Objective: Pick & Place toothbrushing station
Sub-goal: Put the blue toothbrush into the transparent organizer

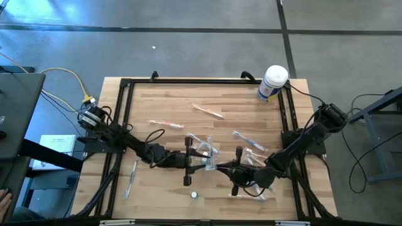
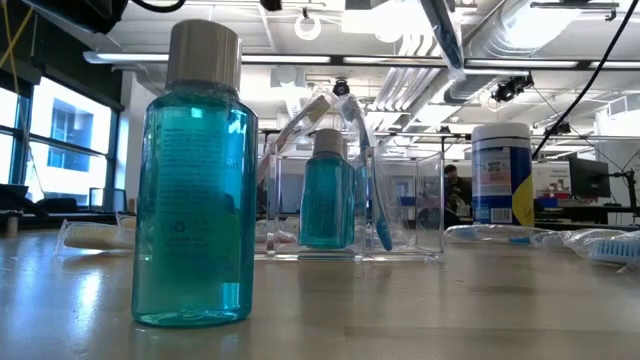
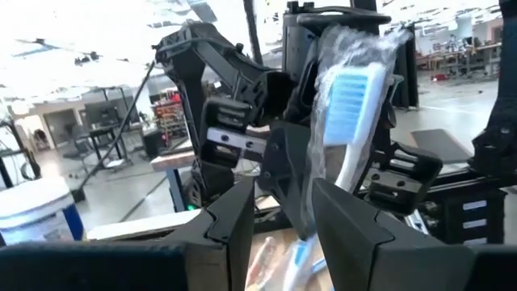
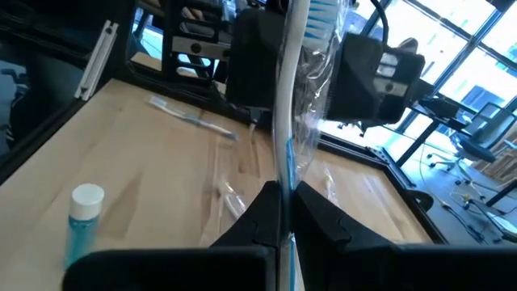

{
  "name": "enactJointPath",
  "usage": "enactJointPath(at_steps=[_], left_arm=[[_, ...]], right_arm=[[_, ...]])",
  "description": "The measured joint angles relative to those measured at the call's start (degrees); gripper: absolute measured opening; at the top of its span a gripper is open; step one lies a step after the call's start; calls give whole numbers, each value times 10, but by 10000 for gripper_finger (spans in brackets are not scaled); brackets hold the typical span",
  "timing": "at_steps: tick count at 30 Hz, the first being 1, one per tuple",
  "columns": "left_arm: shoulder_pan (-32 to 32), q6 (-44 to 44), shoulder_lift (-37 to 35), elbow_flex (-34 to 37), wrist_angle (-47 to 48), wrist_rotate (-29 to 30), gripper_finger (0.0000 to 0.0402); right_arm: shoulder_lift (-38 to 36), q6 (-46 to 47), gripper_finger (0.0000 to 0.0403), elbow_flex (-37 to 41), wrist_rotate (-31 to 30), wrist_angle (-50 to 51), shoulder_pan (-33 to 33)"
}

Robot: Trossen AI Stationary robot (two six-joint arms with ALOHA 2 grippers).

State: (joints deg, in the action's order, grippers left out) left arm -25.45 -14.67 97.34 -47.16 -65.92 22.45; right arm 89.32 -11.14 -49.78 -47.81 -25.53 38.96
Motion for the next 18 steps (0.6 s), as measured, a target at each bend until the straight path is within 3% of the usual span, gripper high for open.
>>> enactJointPath(at_steps=[7,18], left_arm=[[1,59,0,-1,7,-23,120],[5,55,0,-1,14,-47,120]], right_arm=[[0,-9,9,0,-1,-9,-8],[0,-9,9,0,14,-13,-27]])
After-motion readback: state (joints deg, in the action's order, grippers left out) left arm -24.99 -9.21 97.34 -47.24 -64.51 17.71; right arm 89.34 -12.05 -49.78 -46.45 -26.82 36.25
